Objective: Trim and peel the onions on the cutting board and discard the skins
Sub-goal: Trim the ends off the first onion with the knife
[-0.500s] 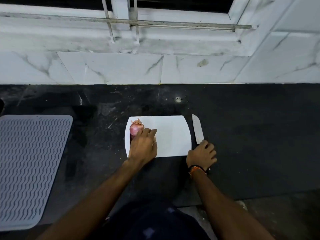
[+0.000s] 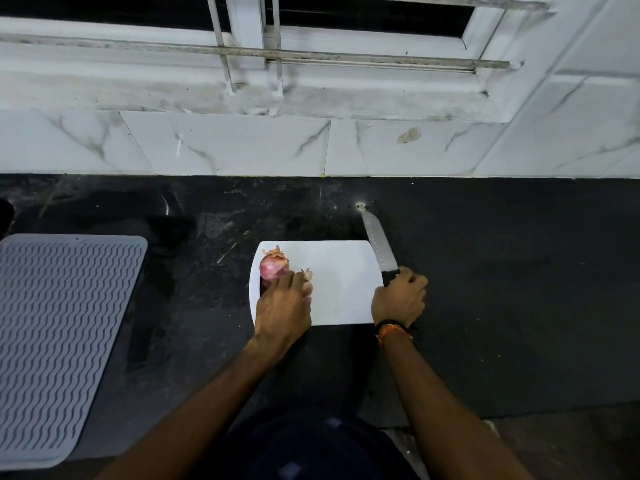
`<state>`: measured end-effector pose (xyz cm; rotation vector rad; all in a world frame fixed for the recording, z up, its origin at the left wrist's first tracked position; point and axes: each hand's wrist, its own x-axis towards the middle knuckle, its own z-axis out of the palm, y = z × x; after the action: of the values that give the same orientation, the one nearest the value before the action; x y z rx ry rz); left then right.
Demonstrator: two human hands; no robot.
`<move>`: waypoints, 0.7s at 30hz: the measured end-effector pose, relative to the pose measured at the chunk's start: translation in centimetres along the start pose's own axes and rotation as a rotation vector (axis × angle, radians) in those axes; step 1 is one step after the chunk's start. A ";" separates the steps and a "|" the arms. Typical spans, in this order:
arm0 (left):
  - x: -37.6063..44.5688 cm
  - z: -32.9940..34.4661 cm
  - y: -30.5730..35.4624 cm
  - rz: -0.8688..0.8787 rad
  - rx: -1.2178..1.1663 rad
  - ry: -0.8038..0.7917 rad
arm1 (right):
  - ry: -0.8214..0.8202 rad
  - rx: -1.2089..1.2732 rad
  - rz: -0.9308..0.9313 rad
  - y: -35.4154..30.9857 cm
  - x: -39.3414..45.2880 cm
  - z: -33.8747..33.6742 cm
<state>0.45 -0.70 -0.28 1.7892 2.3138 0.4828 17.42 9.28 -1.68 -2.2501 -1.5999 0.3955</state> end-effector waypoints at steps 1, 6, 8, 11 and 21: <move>0.0 0.3 0.0 0.021 -0.007 -0.007 | -0.015 0.054 -0.031 -0.7 -0.1 0.0; 1.1 1.7 -0.1 0.046 0.009 -0.062 | -0.181 0.329 -0.120 -2.5 -0.9 0.3; 1.5 2.2 -0.2 0.055 0.029 -0.065 | -0.267 0.390 -0.090 -2.5 -1.3 0.5; 2.3 2.6 -0.3 0.063 -0.030 -0.078 | -0.332 0.451 -0.042 -2.3 -1.9 0.9; 5.0 2.4 1.5 -0.014 -0.131 -0.128 | -0.390 0.496 -0.067 -0.3 -2.4 0.3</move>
<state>1.28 4.79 -1.66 1.6915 2.1555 0.4902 16.26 7.12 -1.81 -1.8090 -1.5257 1.1314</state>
